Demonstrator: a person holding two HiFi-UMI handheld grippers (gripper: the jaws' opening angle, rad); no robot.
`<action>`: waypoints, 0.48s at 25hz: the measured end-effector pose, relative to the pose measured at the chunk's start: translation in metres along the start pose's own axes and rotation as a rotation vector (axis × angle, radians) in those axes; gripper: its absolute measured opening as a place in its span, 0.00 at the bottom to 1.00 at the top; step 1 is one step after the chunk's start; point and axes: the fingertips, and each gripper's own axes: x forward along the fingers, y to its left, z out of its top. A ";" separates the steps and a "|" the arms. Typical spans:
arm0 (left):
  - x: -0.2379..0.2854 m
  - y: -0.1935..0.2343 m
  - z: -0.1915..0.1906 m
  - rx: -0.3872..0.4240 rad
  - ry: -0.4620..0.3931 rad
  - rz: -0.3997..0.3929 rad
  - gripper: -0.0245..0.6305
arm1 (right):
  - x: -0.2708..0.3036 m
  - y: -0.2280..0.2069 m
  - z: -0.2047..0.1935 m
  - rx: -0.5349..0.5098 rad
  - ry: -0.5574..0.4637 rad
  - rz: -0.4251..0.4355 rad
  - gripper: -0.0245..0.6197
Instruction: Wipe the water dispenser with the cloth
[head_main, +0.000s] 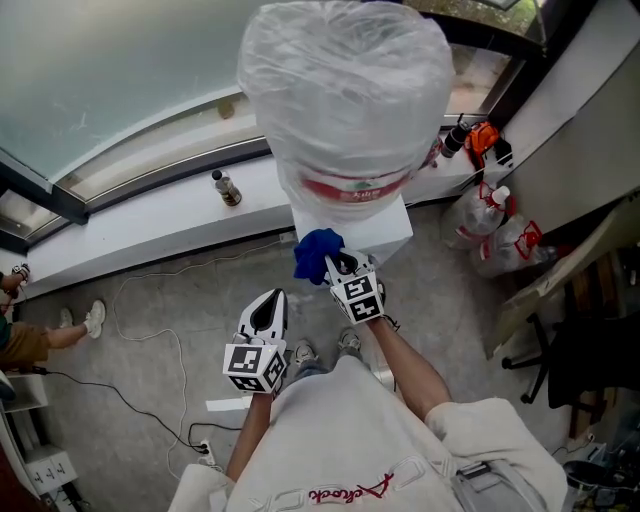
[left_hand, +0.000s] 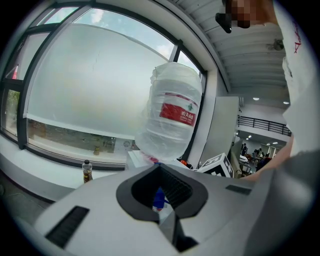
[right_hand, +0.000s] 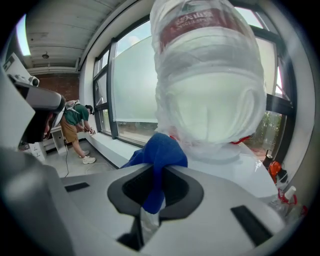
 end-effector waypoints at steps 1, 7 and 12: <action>0.002 -0.001 0.000 0.001 0.000 -0.005 0.06 | -0.003 -0.005 -0.002 0.001 0.001 -0.009 0.10; 0.012 -0.012 -0.001 0.010 0.009 -0.038 0.06 | -0.028 -0.053 -0.017 0.037 0.007 -0.102 0.10; 0.022 -0.024 0.000 0.017 0.014 -0.057 0.06 | -0.054 -0.110 -0.031 0.067 0.021 -0.204 0.10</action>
